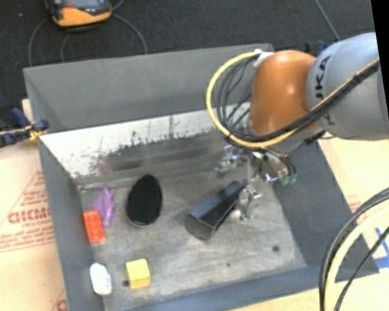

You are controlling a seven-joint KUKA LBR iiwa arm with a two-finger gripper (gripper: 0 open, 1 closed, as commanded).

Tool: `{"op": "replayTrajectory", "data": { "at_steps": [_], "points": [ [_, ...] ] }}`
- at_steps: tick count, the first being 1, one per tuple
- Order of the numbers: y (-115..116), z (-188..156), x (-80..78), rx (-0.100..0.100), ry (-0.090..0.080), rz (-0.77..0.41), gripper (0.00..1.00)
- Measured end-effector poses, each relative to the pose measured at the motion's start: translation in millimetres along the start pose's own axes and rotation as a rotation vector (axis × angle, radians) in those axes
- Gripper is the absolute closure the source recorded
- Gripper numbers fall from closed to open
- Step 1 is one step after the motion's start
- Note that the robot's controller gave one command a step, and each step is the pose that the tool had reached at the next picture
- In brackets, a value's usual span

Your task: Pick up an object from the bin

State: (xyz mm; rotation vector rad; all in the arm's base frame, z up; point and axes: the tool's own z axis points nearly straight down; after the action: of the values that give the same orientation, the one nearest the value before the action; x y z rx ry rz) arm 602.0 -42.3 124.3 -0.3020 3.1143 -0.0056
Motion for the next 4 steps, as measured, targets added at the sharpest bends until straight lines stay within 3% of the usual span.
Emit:
{"op": "replayTrajectory", "data": {
  "at_steps": [1,3,4],
  "points": [
    [15.0,42.0,-29.1,0.001,0.021,-0.150,1.00],
    [15.0,40.0,-28.7,0.000,0.021,-0.150,1.00],
    [15.2,35.3,-29.2,-0.001,0.008,-0.148,1.00]
  ]
}}
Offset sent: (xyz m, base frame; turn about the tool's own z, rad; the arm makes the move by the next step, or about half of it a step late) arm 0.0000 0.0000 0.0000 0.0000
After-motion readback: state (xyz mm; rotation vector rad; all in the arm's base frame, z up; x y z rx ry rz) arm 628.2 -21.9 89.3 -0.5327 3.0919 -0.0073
